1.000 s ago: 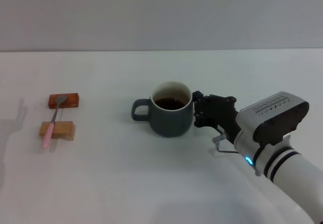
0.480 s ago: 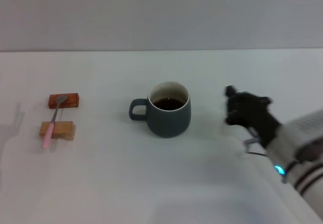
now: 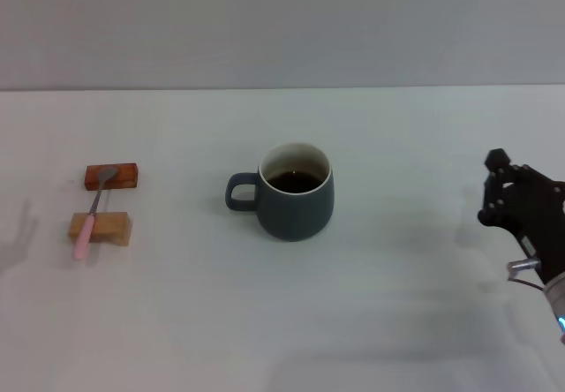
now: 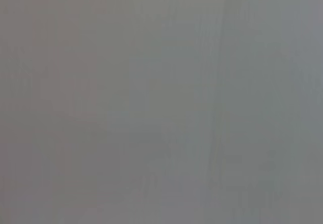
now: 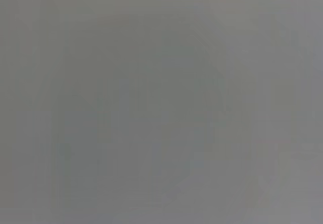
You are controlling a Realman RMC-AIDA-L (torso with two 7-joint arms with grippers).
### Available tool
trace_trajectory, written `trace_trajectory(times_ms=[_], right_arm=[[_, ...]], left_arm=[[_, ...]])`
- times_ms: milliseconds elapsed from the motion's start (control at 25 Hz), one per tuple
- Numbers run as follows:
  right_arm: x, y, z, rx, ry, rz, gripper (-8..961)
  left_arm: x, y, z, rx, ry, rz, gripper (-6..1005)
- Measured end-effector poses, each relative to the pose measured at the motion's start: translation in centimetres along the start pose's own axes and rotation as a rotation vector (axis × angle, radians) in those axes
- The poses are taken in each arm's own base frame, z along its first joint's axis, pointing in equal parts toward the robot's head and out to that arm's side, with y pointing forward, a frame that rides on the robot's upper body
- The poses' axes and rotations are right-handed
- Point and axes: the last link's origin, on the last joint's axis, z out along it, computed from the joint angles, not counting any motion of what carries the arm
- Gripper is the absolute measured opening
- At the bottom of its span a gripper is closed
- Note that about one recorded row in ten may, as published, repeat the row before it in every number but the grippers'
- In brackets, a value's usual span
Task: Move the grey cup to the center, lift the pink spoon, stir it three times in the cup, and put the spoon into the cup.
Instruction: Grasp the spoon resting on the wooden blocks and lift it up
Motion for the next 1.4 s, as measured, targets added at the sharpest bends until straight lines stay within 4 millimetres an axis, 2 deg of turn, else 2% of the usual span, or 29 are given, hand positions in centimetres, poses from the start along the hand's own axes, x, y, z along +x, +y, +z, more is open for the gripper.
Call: trace_trajectory(times_ms=[120, 320, 480, 720, 1400], right_arm=[[0.3, -0.4, -0.4, 0.018, 0.010, -0.002, -1], [0.6, -1.0, -1.1, 0.048, 0.019, -0.003, 0], [0.8, -2.6, -1.8, 0.103, 0.026, -0.020, -1], [0.7, -3.9, -2.4, 0.148, 0.018, -0.037, -2], [0.8, -4.0, -2.6, 0.164, 0.019, -0.031, -1]], left_arm=[[-0.1, 0.0, -1.0, -0.013, -0.002, -0.002, 794], [-0.4, 1.0, -2.9, -0.093, -0.020, -0.002, 793], [-1.3, 1.8, -4.0, -0.139, -0.071, 0.005, 792], [-1.7, 2.1, -4.6, -0.157, -0.097, 0.009, 791], [-3.2, 4.2, -4.5, -0.274, -0.184, 0.052, 788]])
